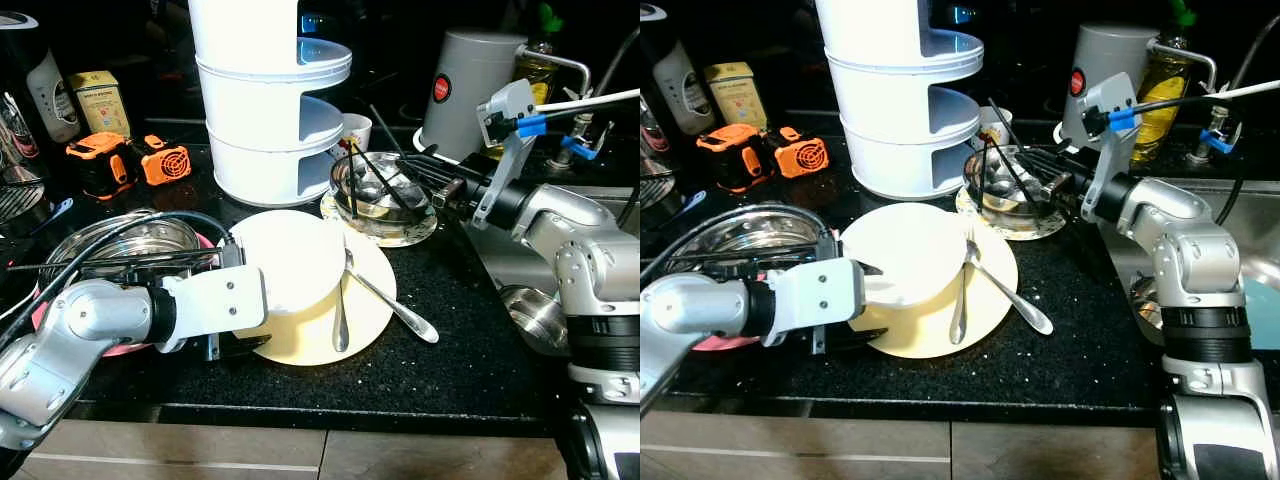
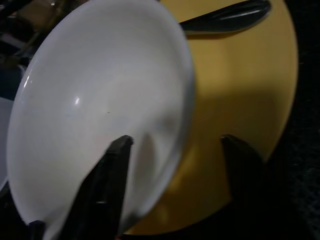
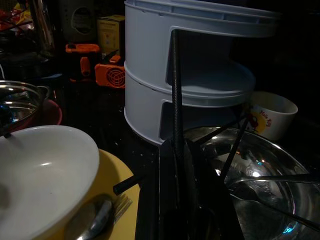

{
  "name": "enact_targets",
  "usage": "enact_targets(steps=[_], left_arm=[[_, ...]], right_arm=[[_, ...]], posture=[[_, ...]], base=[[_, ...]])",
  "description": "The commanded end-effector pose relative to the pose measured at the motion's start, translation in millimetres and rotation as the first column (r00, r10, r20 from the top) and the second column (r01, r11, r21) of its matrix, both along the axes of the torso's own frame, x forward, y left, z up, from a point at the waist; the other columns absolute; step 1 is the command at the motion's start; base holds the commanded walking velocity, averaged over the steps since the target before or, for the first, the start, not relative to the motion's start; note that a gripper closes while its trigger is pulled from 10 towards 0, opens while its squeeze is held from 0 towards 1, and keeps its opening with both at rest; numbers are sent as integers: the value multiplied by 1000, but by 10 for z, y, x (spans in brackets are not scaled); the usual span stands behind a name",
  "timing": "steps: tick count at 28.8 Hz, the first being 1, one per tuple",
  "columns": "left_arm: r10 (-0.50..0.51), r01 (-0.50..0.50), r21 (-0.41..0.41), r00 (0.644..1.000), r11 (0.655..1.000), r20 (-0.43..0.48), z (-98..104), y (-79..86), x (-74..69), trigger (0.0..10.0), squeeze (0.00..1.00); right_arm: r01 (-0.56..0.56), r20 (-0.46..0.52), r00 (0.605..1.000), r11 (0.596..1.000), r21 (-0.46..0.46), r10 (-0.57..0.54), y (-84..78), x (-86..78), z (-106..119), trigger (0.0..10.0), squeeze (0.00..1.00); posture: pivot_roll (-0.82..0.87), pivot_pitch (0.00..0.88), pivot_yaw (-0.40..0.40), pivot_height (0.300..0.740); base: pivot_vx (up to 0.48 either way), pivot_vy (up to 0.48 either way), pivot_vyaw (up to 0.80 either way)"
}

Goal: Kitchen organization

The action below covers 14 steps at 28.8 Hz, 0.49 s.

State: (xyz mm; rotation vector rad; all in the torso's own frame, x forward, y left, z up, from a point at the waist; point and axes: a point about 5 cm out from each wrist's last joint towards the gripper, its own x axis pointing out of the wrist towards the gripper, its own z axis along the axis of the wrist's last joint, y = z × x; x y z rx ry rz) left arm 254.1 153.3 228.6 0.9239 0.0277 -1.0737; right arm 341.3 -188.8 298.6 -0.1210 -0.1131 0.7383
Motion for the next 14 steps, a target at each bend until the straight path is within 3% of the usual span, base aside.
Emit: enact_targets(steps=[1, 14], left_arm=[[-13, 14, 17, 998, 1000, -63, -121, -9, -1, 0, 0], [-28, 28, 8, 999, 1000, -46, -131, -62, -7, 0, 0]], right_arm=[[-3, -8, 1000, 1000, -12, 2, 9, -15, -7, 10000, 0], [13, -11, 1000, 1000, -9, -13, 5, -23, -6, 10000, 0]], posture=[[-7, 0, -25, 740], [-8, 0, -22, 740]], base=[[0, 0, 0], [0, 0, 0]])
